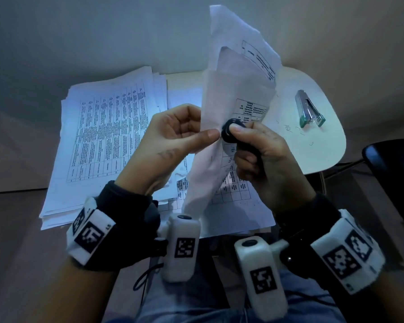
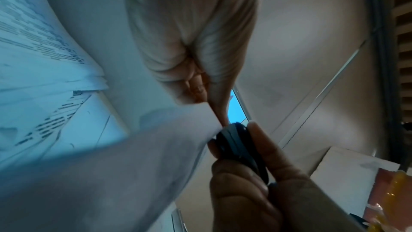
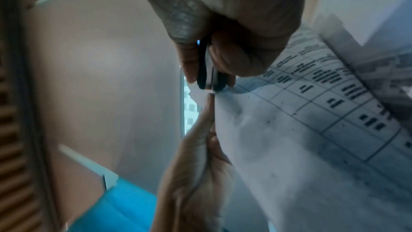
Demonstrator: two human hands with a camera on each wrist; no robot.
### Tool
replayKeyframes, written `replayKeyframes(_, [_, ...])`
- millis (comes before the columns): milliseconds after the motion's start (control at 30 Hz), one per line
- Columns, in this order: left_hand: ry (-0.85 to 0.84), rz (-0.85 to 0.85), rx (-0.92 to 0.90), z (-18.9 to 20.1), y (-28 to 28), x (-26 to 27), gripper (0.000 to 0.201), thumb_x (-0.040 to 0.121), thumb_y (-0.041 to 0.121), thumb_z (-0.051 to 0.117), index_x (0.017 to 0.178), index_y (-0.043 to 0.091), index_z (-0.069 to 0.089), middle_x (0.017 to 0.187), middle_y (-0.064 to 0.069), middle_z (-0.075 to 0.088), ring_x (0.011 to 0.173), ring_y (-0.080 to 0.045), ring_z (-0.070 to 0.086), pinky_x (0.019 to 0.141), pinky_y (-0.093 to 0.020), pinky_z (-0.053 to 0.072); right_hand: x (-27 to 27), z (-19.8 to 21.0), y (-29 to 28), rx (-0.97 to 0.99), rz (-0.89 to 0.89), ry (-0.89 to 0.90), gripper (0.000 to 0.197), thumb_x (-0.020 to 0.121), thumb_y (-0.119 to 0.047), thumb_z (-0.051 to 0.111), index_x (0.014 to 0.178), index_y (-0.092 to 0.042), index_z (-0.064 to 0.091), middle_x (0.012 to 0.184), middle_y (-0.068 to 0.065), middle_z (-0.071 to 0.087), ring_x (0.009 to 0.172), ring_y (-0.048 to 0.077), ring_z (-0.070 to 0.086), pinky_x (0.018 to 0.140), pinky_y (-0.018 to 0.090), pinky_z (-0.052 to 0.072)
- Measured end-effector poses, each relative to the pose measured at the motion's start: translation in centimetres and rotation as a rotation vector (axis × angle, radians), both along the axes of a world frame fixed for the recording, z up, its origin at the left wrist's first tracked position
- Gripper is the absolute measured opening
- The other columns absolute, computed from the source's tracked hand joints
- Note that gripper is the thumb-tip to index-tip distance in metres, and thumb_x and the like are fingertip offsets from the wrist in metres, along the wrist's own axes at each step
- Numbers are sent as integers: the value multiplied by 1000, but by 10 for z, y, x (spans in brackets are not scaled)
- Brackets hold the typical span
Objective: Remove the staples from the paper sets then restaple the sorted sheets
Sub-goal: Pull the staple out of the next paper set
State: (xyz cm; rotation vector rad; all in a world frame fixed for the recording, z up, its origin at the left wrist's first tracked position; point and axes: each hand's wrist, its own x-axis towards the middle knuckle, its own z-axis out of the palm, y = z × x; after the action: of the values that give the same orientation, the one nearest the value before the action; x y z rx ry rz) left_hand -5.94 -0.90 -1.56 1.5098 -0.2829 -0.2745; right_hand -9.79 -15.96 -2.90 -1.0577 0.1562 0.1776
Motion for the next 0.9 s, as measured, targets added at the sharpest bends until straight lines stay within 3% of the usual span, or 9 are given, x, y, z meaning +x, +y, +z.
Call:
replayKeyframes(133, [21,-5,-11,1,0,1,18,66,2,69,66,19,69,67,2,68,60,-7,61,62,-15,48,2,0,-3,139,94,90,16,68,-27,57,70,-15,45,37,-10,26,31,3,18,32,15,16])
replayKeyframes(300, [42,-23,-19,0,0,2,16,67,1,68,68,17,70,69,1,70,64,-9,64,69,-18,51,4,-2,-4,226,124,139,15,69,-27,55,70,-15,46,37,-9,25,30,3,18,33,14,15])
replayKeyframes(500, [97,-30,-14,-3,2,7,13,66,4,68,70,17,70,71,1,70,67,-10,63,71,-19,50,8,-3,-9,299,168,190,18,68,-26,57,56,-14,56,38,-7,22,28,3,20,33,15,13])
replayKeyframes(667, [153,-36,-67,-5,5,8,17,70,3,64,85,10,62,79,-2,72,72,-11,66,74,-21,53,11,0,-11,350,187,199,33,56,-29,65,77,-9,48,36,-7,25,26,3,22,28,13,18])
replayKeyframes(833, [113,2,36,1,6,9,13,72,7,63,82,14,58,74,2,69,63,-8,60,59,-17,49,10,-2,-15,224,120,133,19,68,-25,58,72,-11,45,36,-8,26,27,2,22,29,13,15])
replayKeyframes(900, [68,54,68,6,5,10,17,77,-1,63,77,14,54,65,5,68,54,-5,58,50,-13,44,13,-2,-20,97,61,80,18,70,-24,60,72,-12,45,37,-9,27,29,1,21,29,13,16])
